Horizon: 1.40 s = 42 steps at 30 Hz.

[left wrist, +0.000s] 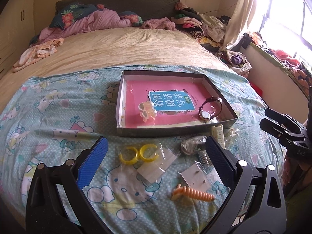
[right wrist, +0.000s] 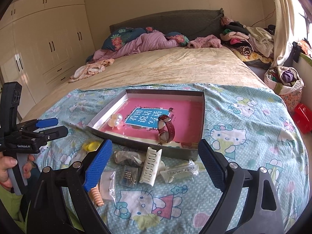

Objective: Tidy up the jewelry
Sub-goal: 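Withdraw both tools from the box back toward the remaining items, then grasp the orange spiral hair tie with the left tool while the right tool grasps the white comb clip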

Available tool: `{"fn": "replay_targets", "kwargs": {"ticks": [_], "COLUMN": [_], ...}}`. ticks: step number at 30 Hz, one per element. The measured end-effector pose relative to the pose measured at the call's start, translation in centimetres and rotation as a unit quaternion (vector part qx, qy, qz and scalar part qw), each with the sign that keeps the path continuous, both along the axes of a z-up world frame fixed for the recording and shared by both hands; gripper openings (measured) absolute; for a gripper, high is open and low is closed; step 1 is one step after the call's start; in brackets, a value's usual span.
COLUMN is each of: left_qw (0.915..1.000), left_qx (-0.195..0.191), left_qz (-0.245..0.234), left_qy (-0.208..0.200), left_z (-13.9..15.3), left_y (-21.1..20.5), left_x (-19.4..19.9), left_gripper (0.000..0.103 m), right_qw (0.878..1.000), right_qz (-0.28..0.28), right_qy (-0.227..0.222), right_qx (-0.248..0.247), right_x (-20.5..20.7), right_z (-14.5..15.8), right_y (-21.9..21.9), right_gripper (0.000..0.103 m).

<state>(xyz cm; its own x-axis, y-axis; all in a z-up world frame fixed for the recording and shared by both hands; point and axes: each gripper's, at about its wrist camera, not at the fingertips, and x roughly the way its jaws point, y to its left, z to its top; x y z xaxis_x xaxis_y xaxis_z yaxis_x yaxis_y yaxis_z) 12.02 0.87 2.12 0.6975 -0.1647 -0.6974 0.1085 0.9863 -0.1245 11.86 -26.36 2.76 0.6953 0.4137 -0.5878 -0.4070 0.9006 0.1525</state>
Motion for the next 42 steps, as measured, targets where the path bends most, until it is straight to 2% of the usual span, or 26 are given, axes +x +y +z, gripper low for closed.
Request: {"fn": "replay_targets", "kwargs": {"ticks": [20,33,42], "left_qw": [0.9968,0.9888,0.9819], "left_qx": [0.026,0.018,-0.009], "left_qz": [-0.059,-0.112,-0.138], "left_qy": [0.047,0.097,0.129], "left_z": [-3.9,-7.2,-9.8], "left_y": [-2.9,-4.8,-6.1], "left_x": [-3.5,-4.3,-3.6], "left_gripper": [0.093,0.093,0.093], "right_qw": [0.999,0.998,0.996], "right_qz": [0.018,0.017,0.014], "right_qy": [0.037,0.065,0.084], "right_qx": [-0.012,-0.019,-0.013], "right_x": [-1.7,-1.9,-1.2], "right_z": [-2.0,-3.9,-5.1], "right_y": [0.7,0.7,0.4], "right_gripper": [0.088,0.088,0.088]}}
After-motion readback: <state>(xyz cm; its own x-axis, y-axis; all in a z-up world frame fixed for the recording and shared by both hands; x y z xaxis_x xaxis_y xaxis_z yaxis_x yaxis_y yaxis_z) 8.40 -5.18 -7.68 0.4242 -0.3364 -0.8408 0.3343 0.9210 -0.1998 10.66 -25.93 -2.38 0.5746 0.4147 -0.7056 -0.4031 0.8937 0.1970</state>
